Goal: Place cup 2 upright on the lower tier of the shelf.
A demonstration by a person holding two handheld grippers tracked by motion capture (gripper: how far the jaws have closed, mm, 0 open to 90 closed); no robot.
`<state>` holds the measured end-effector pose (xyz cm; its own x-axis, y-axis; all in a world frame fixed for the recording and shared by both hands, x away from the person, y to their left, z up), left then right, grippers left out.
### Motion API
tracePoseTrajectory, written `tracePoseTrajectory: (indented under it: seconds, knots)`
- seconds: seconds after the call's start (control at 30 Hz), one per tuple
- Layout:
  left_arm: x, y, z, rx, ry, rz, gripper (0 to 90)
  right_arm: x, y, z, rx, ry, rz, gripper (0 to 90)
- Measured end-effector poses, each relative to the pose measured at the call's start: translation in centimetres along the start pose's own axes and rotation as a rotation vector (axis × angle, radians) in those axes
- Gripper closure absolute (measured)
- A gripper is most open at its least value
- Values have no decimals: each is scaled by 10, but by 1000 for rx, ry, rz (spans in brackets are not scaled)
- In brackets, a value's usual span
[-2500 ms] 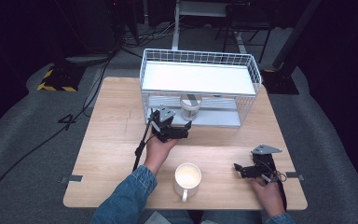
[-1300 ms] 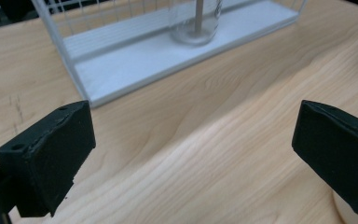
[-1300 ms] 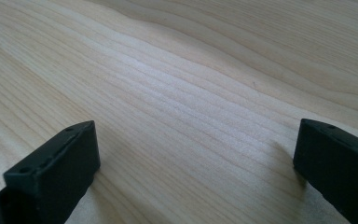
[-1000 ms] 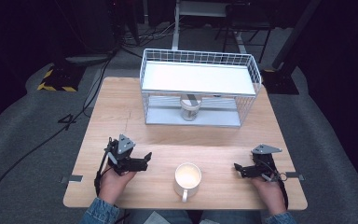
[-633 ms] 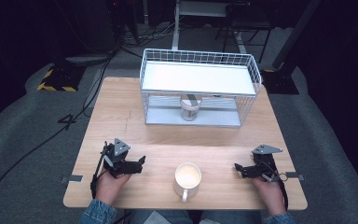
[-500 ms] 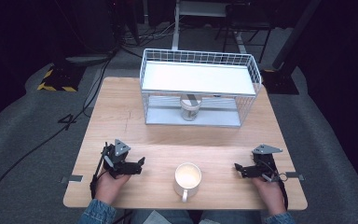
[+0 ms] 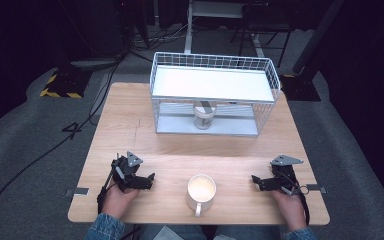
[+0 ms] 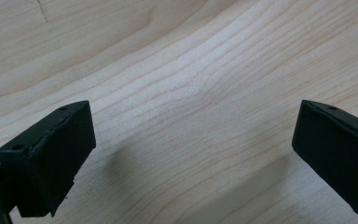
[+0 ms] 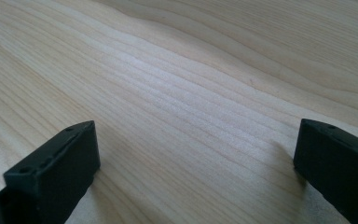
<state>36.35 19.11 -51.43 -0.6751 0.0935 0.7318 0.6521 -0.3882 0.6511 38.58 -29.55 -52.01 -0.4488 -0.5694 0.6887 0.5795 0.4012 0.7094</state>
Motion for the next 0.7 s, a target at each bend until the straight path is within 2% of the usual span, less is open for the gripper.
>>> tracePoseTrajectory:
  seconds: [0.17,0.27,0.7]
  knots:
    - [-3,-2,2,14,-29,18,0,0,0,0,-2,-1,0,3]
    - [-5,-4,4,26,-57,-2,0,0,0,0,-2,0,1,1]
    - [-5,-6,5,26,-60,-13,2,1,0,-1,-4,4,-5,16]
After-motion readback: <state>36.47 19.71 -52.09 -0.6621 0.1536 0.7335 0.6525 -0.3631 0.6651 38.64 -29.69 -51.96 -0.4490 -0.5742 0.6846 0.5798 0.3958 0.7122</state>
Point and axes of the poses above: each handheld gripper's, and its own axes: x roughly backward along the jaws, y roughly out of its top, z roughly to its left, the point moved 2 cm from there along -x, roughly forward along the jaws, and after that the axes turned 13 degrees about y, right-handed, at the moved point
